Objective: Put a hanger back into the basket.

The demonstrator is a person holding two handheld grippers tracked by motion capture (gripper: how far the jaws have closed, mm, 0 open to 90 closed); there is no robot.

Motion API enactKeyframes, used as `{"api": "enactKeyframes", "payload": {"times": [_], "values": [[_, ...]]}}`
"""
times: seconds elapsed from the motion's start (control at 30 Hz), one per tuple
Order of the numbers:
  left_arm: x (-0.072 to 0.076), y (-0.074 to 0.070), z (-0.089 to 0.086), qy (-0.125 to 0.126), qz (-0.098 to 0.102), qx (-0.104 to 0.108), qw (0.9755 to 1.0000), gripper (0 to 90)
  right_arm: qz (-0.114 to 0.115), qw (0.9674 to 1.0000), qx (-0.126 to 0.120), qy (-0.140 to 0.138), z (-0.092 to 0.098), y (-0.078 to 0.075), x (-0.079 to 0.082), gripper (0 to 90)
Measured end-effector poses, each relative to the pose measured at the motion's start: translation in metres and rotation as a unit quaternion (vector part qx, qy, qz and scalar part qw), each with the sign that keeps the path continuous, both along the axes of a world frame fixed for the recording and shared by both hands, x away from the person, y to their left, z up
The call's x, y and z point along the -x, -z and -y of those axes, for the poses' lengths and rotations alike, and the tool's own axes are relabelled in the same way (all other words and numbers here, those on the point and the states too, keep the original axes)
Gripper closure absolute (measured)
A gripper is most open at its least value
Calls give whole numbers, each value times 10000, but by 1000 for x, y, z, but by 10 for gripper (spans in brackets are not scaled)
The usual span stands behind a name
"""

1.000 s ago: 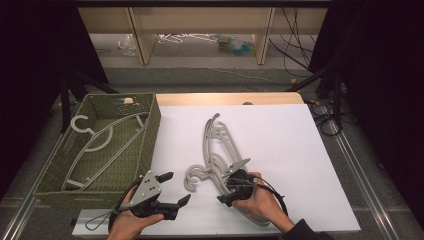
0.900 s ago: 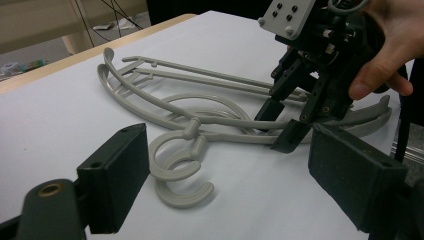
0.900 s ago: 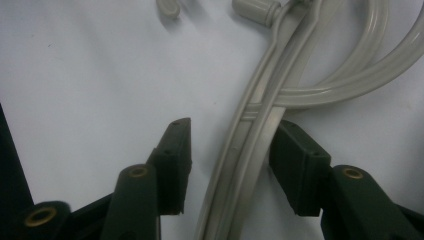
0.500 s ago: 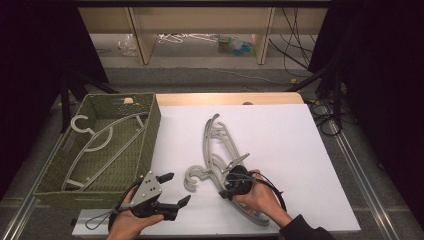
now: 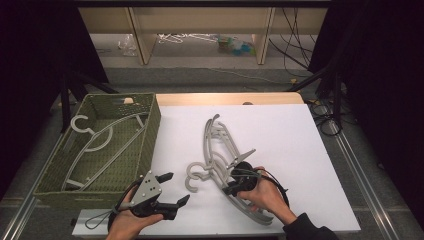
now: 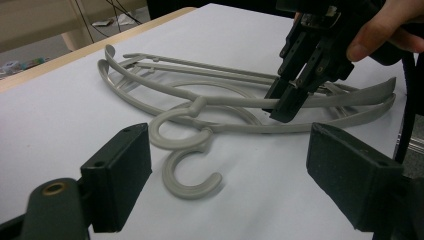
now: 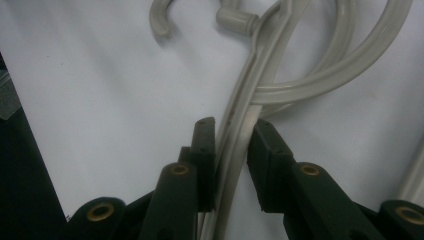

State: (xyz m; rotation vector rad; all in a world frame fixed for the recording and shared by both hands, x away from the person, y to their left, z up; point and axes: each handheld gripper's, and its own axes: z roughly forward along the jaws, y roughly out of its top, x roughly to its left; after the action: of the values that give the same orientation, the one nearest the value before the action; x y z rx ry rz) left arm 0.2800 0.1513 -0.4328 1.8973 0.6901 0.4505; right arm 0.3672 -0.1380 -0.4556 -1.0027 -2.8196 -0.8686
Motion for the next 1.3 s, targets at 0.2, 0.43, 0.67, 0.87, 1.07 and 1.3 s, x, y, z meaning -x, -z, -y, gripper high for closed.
{"api": "enactKeyframes", "payload": {"times": [0.2,0.43,0.67,0.87,1.07,1.3], "values": [[-1,-1,-2,-25,45,-18,10000,181,83,10000,-41,27,9,-13,0,750],[-1,0,-1,-56,13,-2,10000,187,174,9993,-287,165,30,-26,-5,776],[-1,0,-2,-51,2,-18,10000,187,431,9979,-377,313,45,-35,-7,820],[-1,0,-3,-65,5,-8,10000,189,616,9970,-452,141,51,-44,-3,822],[-2,0,-3,-75,13,-21,10000,190,787,9948,-637,-70,56,-55,1,823],[-2,1,-2,-45,75,-48,10000,192,707,9935,-660,-595,55,-62,10,824]]}}
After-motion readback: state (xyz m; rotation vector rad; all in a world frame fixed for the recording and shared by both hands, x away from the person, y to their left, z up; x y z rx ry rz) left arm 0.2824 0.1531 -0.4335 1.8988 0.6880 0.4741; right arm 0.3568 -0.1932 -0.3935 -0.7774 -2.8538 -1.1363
